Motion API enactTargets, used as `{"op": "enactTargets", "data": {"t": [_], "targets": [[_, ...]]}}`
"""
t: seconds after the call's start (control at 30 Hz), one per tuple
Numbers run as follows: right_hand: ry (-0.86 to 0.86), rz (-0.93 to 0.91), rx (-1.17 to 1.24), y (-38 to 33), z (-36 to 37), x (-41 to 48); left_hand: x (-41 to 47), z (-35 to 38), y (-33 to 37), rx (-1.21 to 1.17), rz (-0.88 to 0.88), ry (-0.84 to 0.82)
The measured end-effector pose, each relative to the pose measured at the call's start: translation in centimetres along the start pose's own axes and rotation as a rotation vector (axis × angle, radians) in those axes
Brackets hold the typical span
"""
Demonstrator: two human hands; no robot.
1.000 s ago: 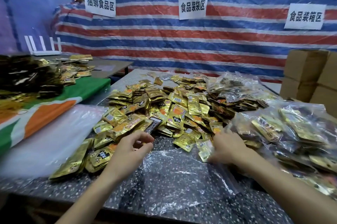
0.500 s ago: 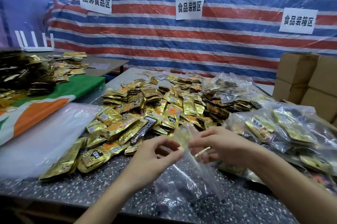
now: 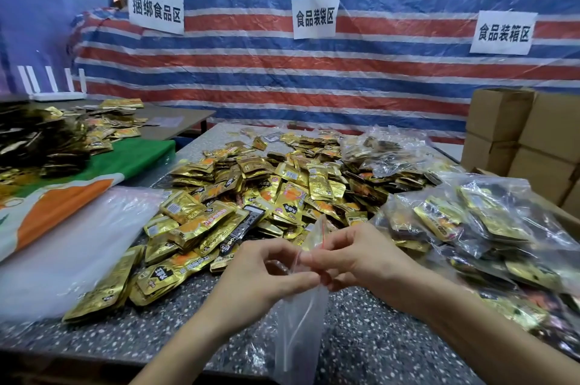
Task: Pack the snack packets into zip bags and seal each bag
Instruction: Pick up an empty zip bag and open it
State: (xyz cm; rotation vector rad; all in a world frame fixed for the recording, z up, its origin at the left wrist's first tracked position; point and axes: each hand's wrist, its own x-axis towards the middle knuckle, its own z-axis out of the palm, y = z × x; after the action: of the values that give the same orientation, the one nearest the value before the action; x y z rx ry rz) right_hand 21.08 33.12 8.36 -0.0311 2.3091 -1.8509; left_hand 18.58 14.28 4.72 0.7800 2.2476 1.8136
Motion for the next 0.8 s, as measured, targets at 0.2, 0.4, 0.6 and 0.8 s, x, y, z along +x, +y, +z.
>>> {"op": "enactTargets", "data": {"t": [0.2, 0.4, 0.6, 0.8], "targets": [[-0.018, -0.006, -0.076, -0.7, 0.0, -0.4, -0.2, -1.9, 0.6, -0.089, -0.152, 0.029], [0.285, -0.105, -0.581, -0.8, -1.1, -0.7, 0.5, -4.6, 0.7, -0.103, -0.193, 0.303], [0.102, -0.336, -0.758, -1.1, 0.8, 0.0, 1.4, -2.0, 2.1, 0.291, 0.038, 0.140], [0.330, -0.201, -0.852, -1.3, 1.3, 1.3, 0.9, -1.7, 2.3, 0.504, 0.238, 0.209]]}}
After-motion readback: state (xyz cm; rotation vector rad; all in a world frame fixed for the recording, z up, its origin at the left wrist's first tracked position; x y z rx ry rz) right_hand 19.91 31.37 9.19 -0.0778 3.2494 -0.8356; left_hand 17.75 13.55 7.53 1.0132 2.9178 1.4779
